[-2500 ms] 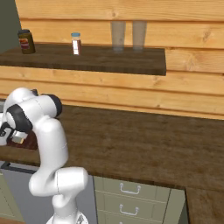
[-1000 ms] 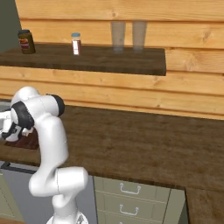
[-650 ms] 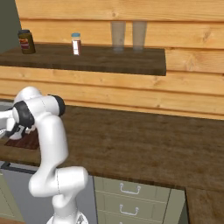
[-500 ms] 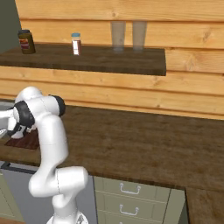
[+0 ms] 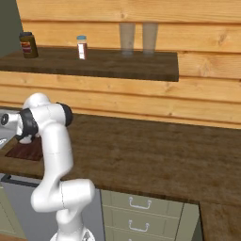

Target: Pick up the sponge from the counter and clean the cutting board by briefly scrubbing or pressing down on the cutting board. Once finished, release the sponge.

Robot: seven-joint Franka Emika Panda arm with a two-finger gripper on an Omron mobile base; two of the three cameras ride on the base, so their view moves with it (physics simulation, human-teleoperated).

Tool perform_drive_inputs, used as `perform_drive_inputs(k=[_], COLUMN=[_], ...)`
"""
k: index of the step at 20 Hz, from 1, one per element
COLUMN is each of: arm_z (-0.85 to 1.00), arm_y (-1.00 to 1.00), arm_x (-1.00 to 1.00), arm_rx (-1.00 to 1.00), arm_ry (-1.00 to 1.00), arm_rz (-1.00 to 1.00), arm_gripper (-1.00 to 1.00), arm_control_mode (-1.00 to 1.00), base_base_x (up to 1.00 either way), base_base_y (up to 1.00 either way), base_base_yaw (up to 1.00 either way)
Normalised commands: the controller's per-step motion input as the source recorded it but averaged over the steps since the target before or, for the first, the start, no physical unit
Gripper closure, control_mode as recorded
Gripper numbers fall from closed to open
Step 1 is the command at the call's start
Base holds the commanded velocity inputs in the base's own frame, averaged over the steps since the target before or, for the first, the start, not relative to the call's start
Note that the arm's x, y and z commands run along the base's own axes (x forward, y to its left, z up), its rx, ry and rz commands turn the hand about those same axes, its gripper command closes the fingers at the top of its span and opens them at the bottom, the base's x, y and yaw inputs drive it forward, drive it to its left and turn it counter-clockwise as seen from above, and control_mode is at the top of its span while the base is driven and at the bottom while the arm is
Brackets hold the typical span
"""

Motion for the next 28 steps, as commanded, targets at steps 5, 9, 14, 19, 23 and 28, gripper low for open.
perform_drive_inputs(k=[5,9,14,19,23,28], arm_z=[-0.28,-0.30,-0.35,-0.31,-0.27,-0.23], arm_y=[-0.37,-0.41,-0.45,-0.53,-0.64,-0.58], arm_x=[0.48,0.53,0.44,0.37,0.21,-0.13], arm_rx=[0.00,0.00,0.00,0.00,0.00,0.00], arm_ry=[0.00,0.00,0.00,0.00,0.00,0.00], arm_rz=[0.00,0.00,0.00,0.00,0.00,0.00], arm_gripper=[1.00,1.00,1.00,1.00,1.00,1.00], arm_control_mode=[-1.00,-1.00,-1.00,-1.00,-1.00,-1.00], base_base_x=[0.00,0.00,0.00,0.00,0.00,0.00], base_base_y=[0.00,0.00,0.00,0.00,0.00,0.00], base_base_yaw=[0.00,0.00,0.00,0.00,0.00,0.00])
